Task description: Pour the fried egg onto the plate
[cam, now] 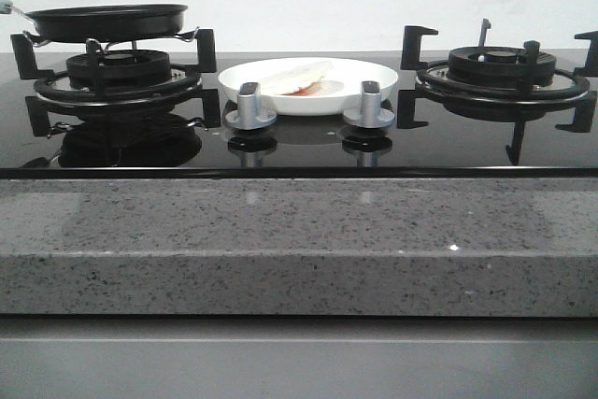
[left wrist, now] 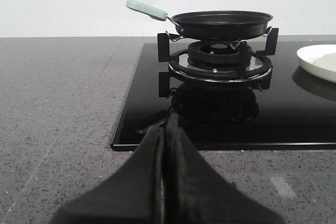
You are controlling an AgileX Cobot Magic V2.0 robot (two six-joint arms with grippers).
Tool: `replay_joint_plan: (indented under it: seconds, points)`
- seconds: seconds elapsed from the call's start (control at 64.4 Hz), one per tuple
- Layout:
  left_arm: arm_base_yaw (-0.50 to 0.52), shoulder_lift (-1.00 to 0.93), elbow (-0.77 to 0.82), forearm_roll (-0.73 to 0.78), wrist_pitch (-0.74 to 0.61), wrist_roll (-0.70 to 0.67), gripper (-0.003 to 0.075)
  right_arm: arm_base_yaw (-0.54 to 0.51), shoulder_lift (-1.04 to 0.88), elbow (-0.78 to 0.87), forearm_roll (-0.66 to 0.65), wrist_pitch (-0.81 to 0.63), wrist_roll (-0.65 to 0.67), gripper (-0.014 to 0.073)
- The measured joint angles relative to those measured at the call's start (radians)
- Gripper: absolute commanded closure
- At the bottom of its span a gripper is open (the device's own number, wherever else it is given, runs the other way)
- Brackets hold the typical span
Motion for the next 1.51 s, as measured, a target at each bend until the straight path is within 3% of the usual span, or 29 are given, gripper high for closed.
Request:
replay_joint_plan:
  seconds: [1.507]
  points:
    - [0.000,0.000,0.000,0.000,-0.002,0.000,0.0740,-0.003,-0.004,0.005,0.007,0.030,0.000,0.0661]
